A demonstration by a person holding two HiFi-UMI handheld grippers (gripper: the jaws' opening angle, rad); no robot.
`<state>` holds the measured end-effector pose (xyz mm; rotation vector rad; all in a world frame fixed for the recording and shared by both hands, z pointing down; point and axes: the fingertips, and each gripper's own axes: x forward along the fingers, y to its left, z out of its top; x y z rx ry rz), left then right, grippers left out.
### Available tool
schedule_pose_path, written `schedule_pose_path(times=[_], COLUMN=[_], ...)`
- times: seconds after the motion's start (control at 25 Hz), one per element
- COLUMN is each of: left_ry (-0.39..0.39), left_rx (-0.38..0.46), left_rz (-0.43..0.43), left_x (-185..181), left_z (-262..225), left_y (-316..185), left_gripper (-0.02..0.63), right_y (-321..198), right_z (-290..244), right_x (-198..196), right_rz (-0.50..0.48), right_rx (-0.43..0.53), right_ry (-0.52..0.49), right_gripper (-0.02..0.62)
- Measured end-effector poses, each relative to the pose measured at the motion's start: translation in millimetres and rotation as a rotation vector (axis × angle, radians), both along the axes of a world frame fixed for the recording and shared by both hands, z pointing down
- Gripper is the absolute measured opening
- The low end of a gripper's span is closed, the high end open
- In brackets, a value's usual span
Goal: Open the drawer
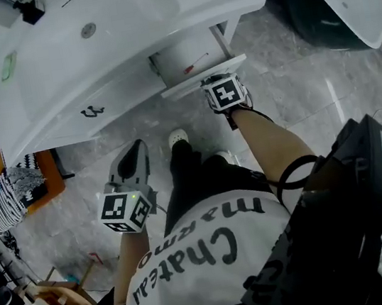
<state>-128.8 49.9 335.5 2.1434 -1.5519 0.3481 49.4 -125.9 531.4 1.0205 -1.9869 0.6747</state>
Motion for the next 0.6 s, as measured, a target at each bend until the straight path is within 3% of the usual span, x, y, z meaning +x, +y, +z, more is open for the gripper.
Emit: schedule_pose_path(times=[0.2,0.4,0.6], left_ry=[0.008,0.054,0.071], left_rx=[0.023,0.053,0.098], left_rz=[0.008,-0.013,0.026], left_x=[15.9,31.2,53.0], left_z=[-16.7,-34.0,-60.0], left_y=[8.0,10.8,1.0], left_gripper=[0.008,0.008,0.008], right_y=[11.3,27.0,41.7], right_z=[-38.4,-93.1,-172.3], right_x=[16.1,28.6,45.1], right_rz=[-0.001,-0.072,-0.07], right_rx=[0.023,0.082,0.153], right_ry=[-0.082,-0.176,-0.337], right_gripper=[0.018,0.011,0.011])
